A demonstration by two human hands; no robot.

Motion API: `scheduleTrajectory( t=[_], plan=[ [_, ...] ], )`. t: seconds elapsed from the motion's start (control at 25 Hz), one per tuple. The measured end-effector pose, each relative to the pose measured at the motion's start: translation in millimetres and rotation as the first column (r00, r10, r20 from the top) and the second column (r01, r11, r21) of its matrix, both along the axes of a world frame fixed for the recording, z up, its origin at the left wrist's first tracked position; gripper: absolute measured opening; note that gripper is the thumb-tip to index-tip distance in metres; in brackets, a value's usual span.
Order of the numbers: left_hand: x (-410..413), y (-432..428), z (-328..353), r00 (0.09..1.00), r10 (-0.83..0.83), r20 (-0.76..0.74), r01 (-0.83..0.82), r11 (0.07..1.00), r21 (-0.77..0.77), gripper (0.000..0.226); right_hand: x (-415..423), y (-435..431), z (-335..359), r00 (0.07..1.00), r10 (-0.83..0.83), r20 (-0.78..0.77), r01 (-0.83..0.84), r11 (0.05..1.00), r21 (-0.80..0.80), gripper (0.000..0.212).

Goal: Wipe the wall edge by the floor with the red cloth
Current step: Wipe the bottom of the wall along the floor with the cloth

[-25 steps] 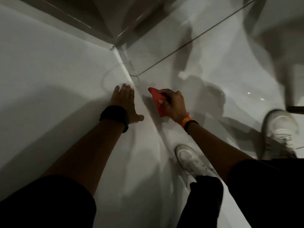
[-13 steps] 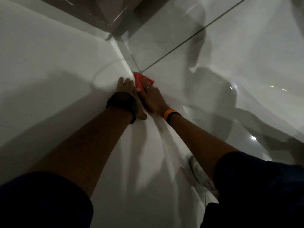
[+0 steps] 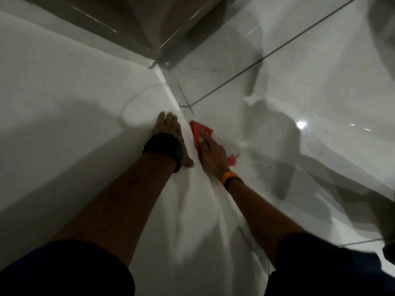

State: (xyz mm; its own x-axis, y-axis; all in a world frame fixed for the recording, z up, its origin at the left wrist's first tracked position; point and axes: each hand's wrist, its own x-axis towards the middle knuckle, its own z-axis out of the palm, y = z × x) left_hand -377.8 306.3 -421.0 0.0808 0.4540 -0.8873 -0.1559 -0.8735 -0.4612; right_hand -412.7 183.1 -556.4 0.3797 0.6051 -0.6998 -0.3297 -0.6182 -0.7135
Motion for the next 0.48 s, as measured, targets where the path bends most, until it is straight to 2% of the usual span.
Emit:
scheduleTrajectory(
  t=[0.08, 0.16, 0.28, 0.36, 0.48],
  plan=[
    [-5, -3, 4, 1.0, -0.016, -0.003, 0.016, 1.0, -0.005, 0.128, -23, -24, 10, 0.999, -0.043, -0.025, 0.042, 0.998, -0.043, 0.051],
    [-14, -12, 7, 1.0, -0.021, 0.018, 0.022, 1.0, -0.02, 0.127, -19, -10, 7, 0.998, -0.046, -0.038, 0.045, 0.999, -0.027, 0.056],
    [-24, -24, 8, 0.998, -0.034, 0.055, 0.037, 0.999, -0.037, 0.125, 0, -1, -1, 0.995, -0.001, -0.096, -0.002, 1.0, -0.028, 0.051],
    [-27, -33, 7, 0.998, -0.02, 0.055, 0.023, 0.998, -0.051, 0.125, -18, -34, -3, 0.991, -0.007, -0.132, -0.004, 0.996, -0.084, 0.051],
    [-37, -51, 3, 0.999, -0.005, 0.038, 0.008, 0.997, -0.075, 0.126, -43, -61, 9, 0.998, 0.014, -0.067, -0.02, 0.994, -0.103, 0.053]
  ],
)
